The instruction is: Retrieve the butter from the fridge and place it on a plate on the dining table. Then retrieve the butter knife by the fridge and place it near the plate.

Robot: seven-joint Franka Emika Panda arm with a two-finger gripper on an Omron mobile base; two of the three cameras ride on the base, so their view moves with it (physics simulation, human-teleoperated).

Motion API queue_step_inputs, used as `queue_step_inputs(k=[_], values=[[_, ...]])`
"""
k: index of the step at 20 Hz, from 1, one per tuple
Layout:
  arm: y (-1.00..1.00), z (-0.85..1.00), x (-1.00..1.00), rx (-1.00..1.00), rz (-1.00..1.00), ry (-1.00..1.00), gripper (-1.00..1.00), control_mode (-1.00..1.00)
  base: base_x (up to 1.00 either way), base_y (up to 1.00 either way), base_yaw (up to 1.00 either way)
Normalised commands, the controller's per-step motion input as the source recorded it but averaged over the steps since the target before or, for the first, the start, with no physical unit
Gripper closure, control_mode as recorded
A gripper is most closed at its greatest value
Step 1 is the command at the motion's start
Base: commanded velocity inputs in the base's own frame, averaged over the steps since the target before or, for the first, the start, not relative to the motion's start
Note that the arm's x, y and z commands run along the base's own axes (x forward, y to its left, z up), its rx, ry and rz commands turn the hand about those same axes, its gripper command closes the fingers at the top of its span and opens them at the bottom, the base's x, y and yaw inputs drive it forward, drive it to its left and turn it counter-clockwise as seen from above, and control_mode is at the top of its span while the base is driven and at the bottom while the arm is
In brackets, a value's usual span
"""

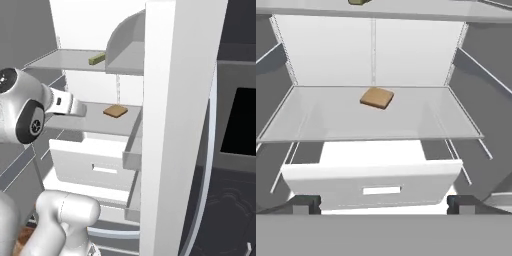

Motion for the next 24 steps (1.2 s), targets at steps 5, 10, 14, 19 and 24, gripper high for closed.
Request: queue_step_inputs(k=[5, 10, 14, 19, 24], values=[[0.03, 0.73, 0.27, -0.02, 0.0, -0.15, -1.0, -1.0, 0.0, 0.0, 0.0], [0.0, 0.48, 0.19, -0.1, 0.0, -0.28, -1.0, -1.0, 0.0, 0.0, 0.0], [0.0, 0.79, 0.49, 0.0, 0.0, -0.04, -1.0, -1.0, 0.0, 0.0, 0.0], [0.0, 0.4, 0.66, 0.18, -0.01, 0.06, -1.0, -1.0, 0.0, 0.0, 0.0], [0.06, -0.2, 0.48, 0.05, -0.06, -0.06, -1.0, -1.0, 0.0, 0.0, 0.0]])
